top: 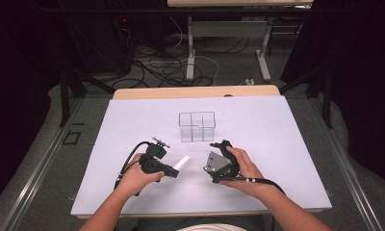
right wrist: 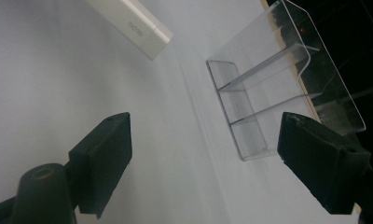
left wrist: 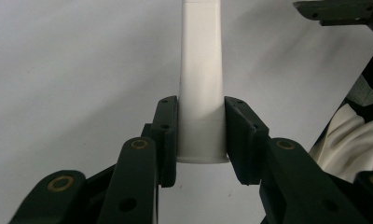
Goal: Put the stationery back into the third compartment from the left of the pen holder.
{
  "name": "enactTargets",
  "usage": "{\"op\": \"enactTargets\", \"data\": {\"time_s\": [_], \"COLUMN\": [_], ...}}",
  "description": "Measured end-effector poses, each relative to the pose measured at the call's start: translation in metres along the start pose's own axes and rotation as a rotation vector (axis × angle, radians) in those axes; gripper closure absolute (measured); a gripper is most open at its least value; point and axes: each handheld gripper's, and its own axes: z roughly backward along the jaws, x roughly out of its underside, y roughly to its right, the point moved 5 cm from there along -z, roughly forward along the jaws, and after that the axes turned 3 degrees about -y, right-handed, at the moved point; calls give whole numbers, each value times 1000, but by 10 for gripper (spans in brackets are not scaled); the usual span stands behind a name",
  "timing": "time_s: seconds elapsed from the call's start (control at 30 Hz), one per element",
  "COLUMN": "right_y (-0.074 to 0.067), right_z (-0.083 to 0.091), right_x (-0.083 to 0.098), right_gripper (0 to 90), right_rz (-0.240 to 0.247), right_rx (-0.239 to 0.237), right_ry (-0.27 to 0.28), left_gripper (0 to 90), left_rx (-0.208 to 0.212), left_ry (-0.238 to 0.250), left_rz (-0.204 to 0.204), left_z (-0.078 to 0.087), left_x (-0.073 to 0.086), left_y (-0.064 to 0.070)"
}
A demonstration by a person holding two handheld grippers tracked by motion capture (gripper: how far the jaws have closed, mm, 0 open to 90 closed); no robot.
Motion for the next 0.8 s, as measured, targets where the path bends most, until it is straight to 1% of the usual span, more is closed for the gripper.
{"op": "enactTargets", "data": {"time_s": [0.03, 0.1, 0.13, 0.17, 0.2, 0.23, 0.27, 0.3, 0.33, 0.37, 0.4, 0.43, 0.47, 0.5, 0.53, 0.57, 0.6, 0.63, 0.67, 0.7, 0.73, 0.77, 0.8], "right_y": [-1, -4, -6, -6, -8, -10, -11, -13, -17, -18, -21, -22, -25, -26, -30, -30, -32, -34, -35, -35, -36, -37, -38], "right_z": [0, -1, -1, 0, 1, 1, 2, 2, 1, 1, 1, 0, 0, -1, -2, -2, -4, -5, -6, -7, -8, -8, -9], "right_x": [-1, -3, -4, -5, -5, -7, -9, -11, -13, -14, -15, -16, -16, -17, -18, -18, -19, -19, -19, -20, -20, -21, -21], "right_gripper": [181, 198, 211, 230, 248, 268, 286, 295, 300, 317, 332, 338, 347, 360, 372, 372, 372, 378, 386, 392, 398, 407, 412], "right_rz": [24, 37, 52, 87, 112, 123, 153, 167, 158, 202, 213, 255, 271, 319, 369, 369, 389, 399, 411, 432, 449, 465, 474], "right_rx": [1, 3, 1, -3, -11, -12, -3, -3, -2, -5, 0, -8, -4, -3, -1, -1, 0, 14, 23, 22, 24, 27, 10], "right_ry": [0, 15, 11, 13, 11, 17, 36, 55, 71, 79, 85, 94, 94, 100, 99, 99, 100, 104, 100, 102, 100, 98, 81], "left_gripper": [672, 672, 672, 672, 671, 672, 671, 672, 672, 671, 672, 671, 672, 672, 672, 672, 671, 672, 671, 671, 672, 671, 671], "left_rx": [3, 8, 10, 16, 17, 19, 23, 29, 32, 33, 34, 39, 41, 43, 46, 48, 50, 55, 60, 61, 59, 62, 65], "left_ry": [-5, -3, -6, -8, -7, -6, -6, -10, -8, -8, -12, -12, -12, -15, -16, -17, -17, -16, -16, -16, -17, -14, -17], "left_rz": [-2, -2, -10, -5, -1, -11, -8, -5, -1, -1, -1, 4, 6, 2, 9, 7, 2, 6, 2, 11, -3, 1, -3], "left_z": [0, -2, -2, -2, -3, -3, -3, -3, -3, -4, -4, -5, -5, -6, -6, -6, -7, -7, -7, -8, -8, -8, -8], "left_x": [0, -1, -1, 0, 0, -1, -1, 0, -1, -1, -1, -1, -1, -1, -1, -2, -2, -2, -3, -3, -3, -4, -5], "left_y": [1, 3, 3, 4, 6, 6, 7, 7, 8, 9, 9, 10, 11, 11, 12, 12, 13, 14, 15, 16, 16, 17, 18]}}
